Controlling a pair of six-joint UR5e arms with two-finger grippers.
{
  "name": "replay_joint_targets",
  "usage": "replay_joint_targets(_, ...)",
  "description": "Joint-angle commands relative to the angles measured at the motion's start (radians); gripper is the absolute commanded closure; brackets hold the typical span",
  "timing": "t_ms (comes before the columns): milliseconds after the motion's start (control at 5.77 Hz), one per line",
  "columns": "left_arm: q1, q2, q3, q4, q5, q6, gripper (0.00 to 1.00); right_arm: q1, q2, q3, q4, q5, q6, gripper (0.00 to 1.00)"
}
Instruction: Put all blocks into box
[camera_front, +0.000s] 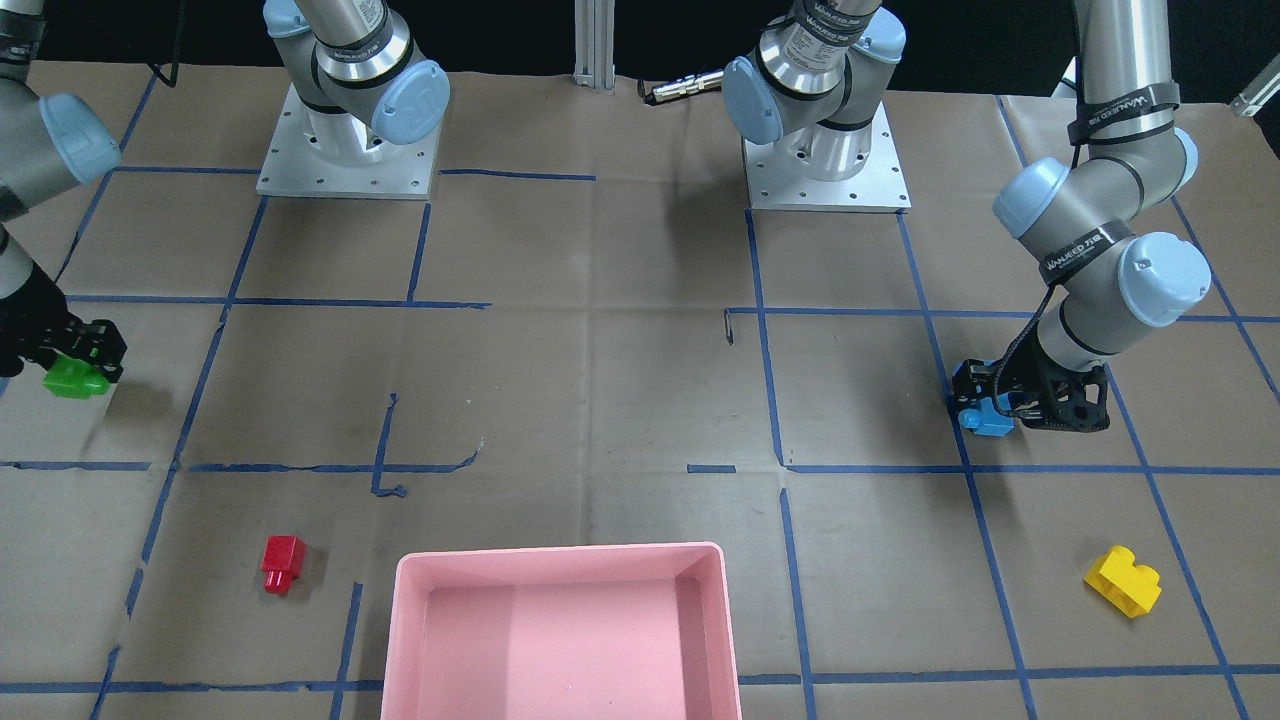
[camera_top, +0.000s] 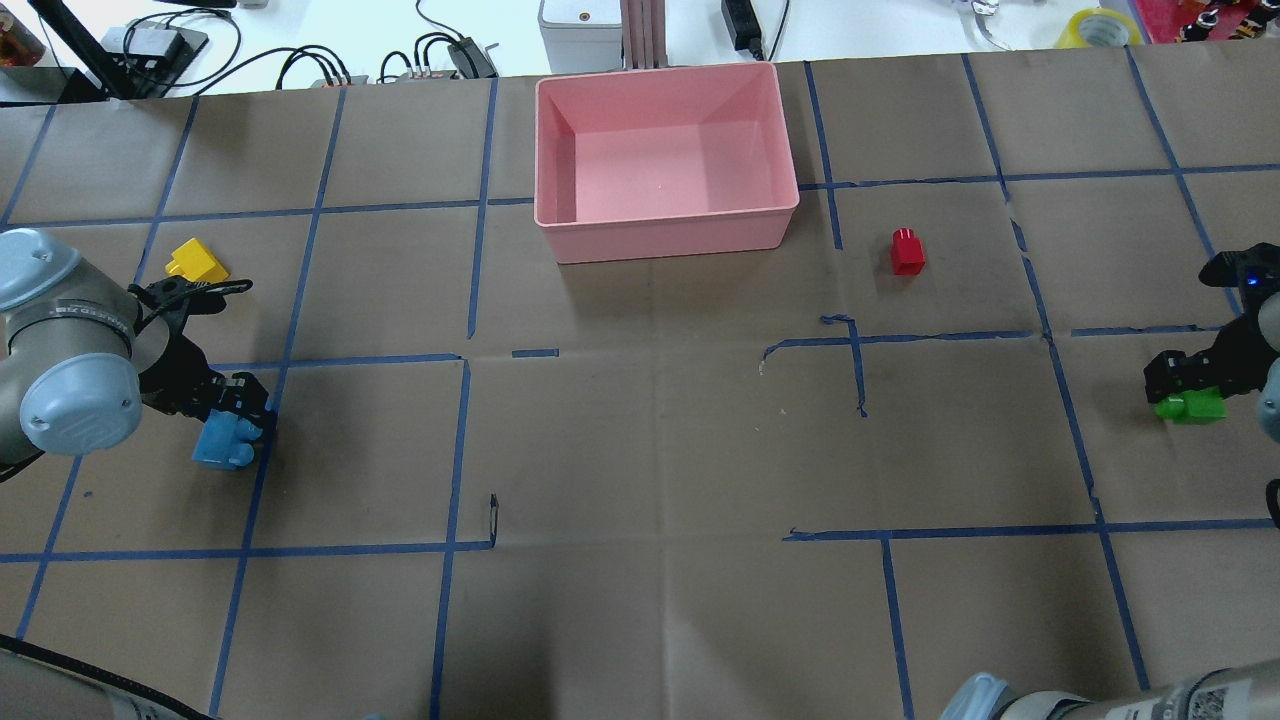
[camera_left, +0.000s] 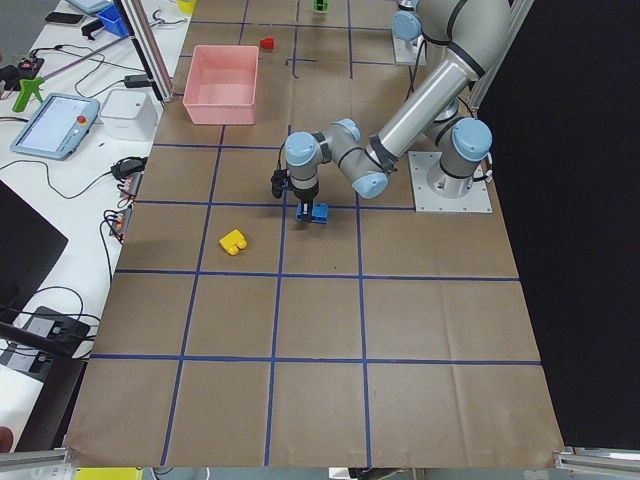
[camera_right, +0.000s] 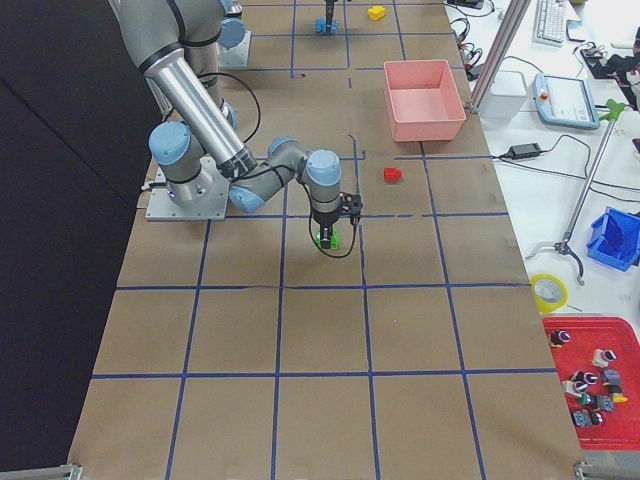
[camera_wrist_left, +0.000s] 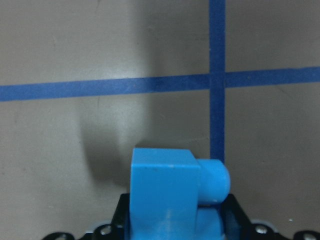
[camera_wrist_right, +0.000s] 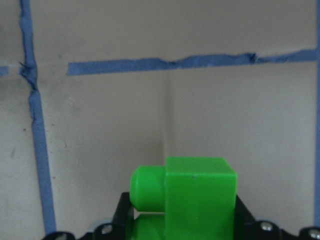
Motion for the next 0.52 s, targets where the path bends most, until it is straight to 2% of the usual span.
replay_joint_targets(0, -0.005, 0.062, 0.092, -0.147, 0.002, 0.000, 0.92, 0.096, -0.096, -0.210, 0.273, 0.015, 0.026, 0.94)
replay_joint_targets(346, -0.014, 0.090, 0.466, -0.602, -0.001, -0.013, 0.94, 0.346, -0.045, -0.445, 0.450, 0.035, 0.198, 0.95)
